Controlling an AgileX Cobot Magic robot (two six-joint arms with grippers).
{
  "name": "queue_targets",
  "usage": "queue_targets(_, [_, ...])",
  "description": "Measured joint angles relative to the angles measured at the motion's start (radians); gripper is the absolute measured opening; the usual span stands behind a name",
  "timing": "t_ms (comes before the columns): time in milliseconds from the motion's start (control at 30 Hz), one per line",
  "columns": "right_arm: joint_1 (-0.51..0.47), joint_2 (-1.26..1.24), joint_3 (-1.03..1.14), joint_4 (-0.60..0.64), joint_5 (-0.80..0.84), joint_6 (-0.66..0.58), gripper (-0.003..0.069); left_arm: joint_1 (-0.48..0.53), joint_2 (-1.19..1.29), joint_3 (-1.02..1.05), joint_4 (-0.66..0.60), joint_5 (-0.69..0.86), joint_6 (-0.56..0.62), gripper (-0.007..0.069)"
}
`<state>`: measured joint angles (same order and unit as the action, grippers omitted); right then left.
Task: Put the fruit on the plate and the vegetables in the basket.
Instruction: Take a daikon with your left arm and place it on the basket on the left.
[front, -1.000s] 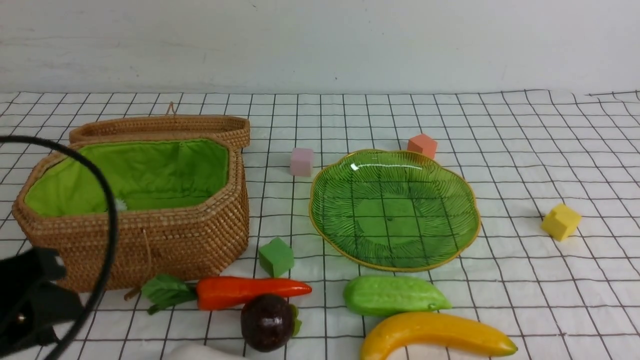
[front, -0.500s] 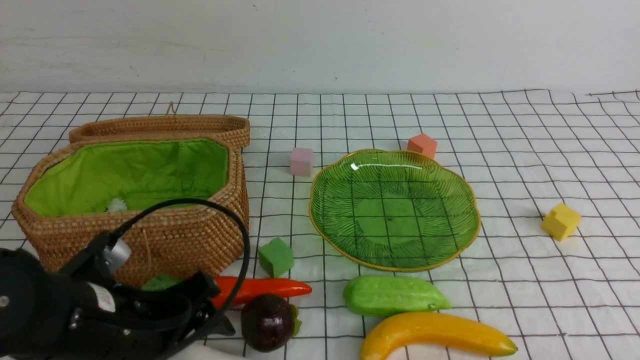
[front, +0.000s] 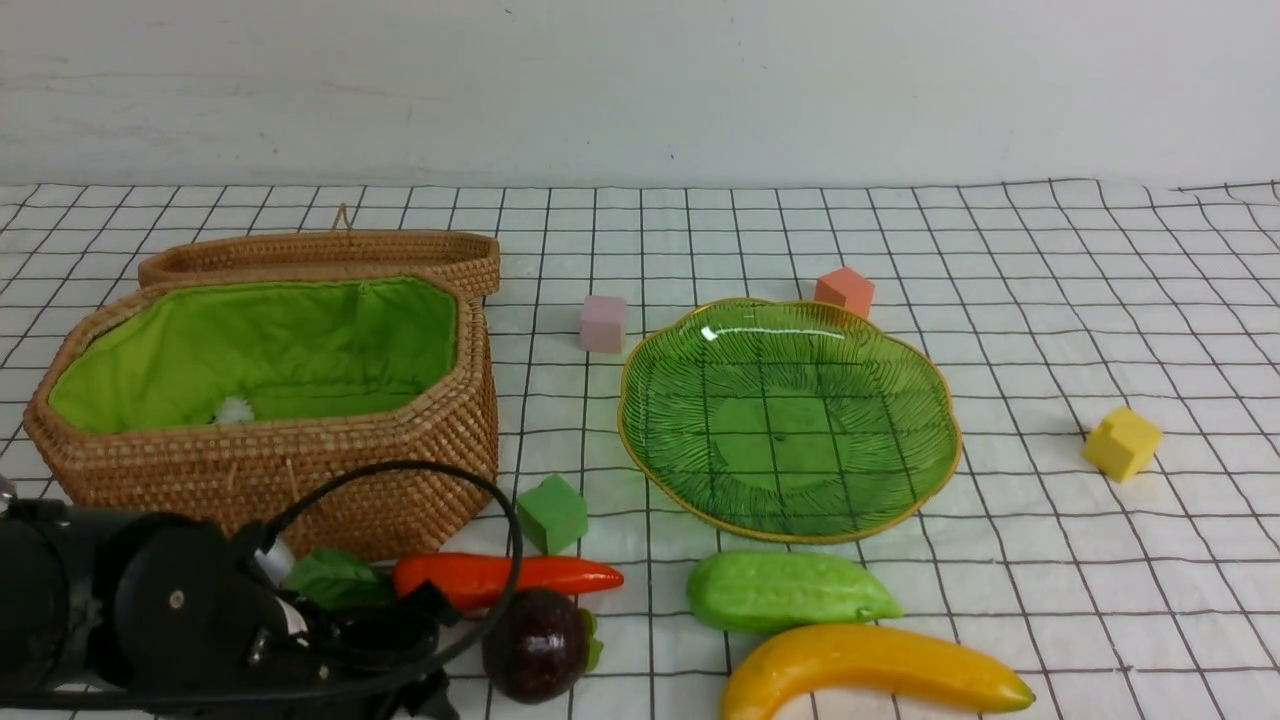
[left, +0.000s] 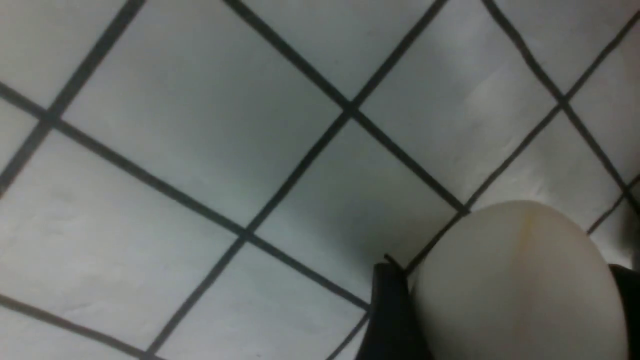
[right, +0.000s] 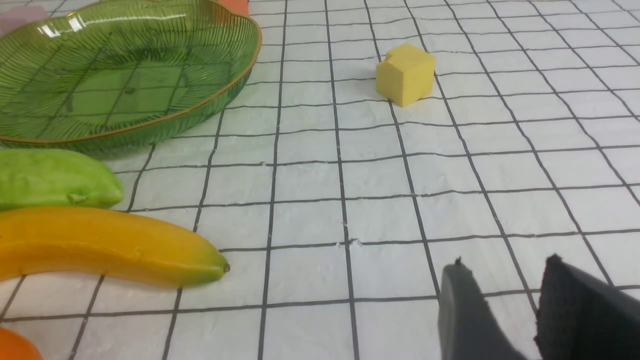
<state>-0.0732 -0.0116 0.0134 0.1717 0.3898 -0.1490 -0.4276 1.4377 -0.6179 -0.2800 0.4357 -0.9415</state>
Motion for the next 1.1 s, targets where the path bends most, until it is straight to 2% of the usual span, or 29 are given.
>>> queue_targets(167, [0.0, 0.0, 0.0, 0.0, 0.0, 0.0, 0.0244, 0.004, -0.141, -0.003, 0.034, 0.055, -0.007, 0.0465])
queue_targets(300, [0.0, 0.0, 0.0, 0.0, 0.0, 0.0, 0.0244, 0.074, -0.279, -0.035, 0.037, 0.119, -0.073, 0.0465])
queue_targets(400, [0.0, 0.0, 0.0, 0.0, 0.0, 0.0, 0.0244, 0.227, -0.369, -0.113, 0.046, 0.119, -0.097, 0.0465])
queue_targets(533, [0.0, 0.0, 0.0, 0.0, 0.0, 0.0, 0.0244, 0.416, -0.355, -0.215, 0.062, 0.099, -0.064, 0.0465])
queue_targets(667, [0.0, 0.0, 0.0, 0.0, 0.0, 0.0, 0.0244, 0.528, -0.252, -0.29, 0.062, 0.065, -0.05, 0.0465])
queue_targets(933, [0.0, 0.0, 0.0, 0.0, 0.0, 0.0, 0.0244, 0.559, 0.013, -0.476, -0.004, 0.093, 0.021, 0.0475])
queue_targets(1000, [0.0, 0.0, 0.0, 0.0, 0.0, 0.0, 0.0244, 0.559, 0.038, -0.512, -0.014, 0.108, 0.052, 0.0501])
queue_targets(1100, [0.0, 0.0, 0.0, 0.0, 0.0, 0.0, 0.0244, 0.559, 0.058, -0.563, -0.021, 0.134, 0.12, 0.0615])
